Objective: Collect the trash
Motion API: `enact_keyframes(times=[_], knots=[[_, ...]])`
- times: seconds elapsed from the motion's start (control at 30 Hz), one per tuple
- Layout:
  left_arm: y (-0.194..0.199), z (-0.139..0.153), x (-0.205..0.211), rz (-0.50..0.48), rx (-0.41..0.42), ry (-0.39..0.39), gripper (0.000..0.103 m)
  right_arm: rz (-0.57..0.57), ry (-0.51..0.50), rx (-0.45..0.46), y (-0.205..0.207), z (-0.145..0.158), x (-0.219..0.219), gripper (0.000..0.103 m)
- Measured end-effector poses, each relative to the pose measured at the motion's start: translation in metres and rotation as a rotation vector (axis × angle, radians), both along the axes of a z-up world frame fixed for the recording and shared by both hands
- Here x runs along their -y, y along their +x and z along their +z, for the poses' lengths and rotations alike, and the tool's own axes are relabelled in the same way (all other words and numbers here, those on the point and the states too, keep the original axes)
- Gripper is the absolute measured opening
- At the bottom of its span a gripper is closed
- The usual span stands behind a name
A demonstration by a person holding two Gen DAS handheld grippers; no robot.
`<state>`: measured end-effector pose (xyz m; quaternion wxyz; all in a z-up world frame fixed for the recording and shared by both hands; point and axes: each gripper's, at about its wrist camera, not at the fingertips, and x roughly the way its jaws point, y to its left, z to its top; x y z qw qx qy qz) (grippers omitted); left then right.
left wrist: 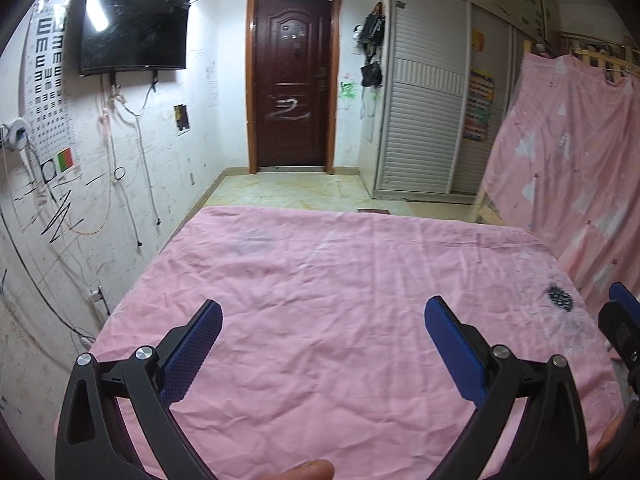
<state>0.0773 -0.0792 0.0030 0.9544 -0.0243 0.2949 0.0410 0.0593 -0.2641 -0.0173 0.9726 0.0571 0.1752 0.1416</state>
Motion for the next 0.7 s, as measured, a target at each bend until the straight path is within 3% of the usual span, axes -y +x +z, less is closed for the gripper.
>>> enact_keyframes(times=[0.3, 0.7], knots=[[0.008, -0.015, -0.018, 0.034, -0.027, -0.018, 0.094, 0.027, -0.015, -0.078, 0.016, -0.01, -0.012, 0.097], [0.01, -0.017, -0.018, 0.026, -0.03, -0.028, 0.094, 0.021, 0.009, -0.088, 0.018, -0.011, -0.008, 0.097]])
